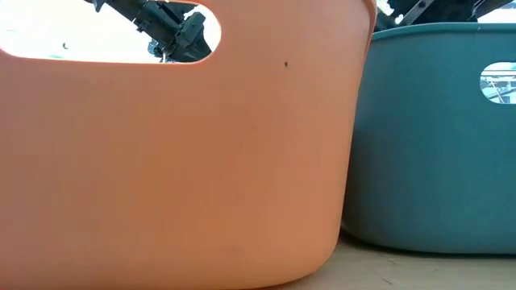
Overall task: Pick & Place Travel size toiletries
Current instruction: Put the white cotton pack into the black bin
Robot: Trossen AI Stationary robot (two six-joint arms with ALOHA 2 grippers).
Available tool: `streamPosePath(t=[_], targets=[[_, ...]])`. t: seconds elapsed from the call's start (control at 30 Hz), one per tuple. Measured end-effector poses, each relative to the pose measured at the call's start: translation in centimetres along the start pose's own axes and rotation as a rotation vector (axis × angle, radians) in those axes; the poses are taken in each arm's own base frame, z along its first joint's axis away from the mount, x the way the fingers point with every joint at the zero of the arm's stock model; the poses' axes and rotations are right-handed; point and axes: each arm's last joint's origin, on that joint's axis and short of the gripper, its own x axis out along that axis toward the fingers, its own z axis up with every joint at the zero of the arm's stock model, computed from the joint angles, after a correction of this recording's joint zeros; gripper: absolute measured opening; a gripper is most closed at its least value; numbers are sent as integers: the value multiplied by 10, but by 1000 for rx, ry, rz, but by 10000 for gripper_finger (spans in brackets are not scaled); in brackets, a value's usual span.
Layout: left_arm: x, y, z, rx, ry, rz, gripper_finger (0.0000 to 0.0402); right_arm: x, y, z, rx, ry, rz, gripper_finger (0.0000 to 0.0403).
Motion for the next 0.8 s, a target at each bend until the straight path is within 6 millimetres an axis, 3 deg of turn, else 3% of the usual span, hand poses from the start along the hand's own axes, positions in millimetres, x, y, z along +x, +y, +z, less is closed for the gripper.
streamPosePath(t=[0.23,0.37,0.6,0.8], targets=[[0,0,-2,-38,14,-1,269,-12,6,8,-101,-39,-5,246],[16,-8,-11,-41,73,-37,269,-25,1,17,-178,-97,-111,238],[80,-4,-18,-93,158,-38,269,-54,-16,33,-311,-206,-389,223],[144,11,-27,-100,354,-41,269,-67,-24,39,-289,-245,-451,222]])
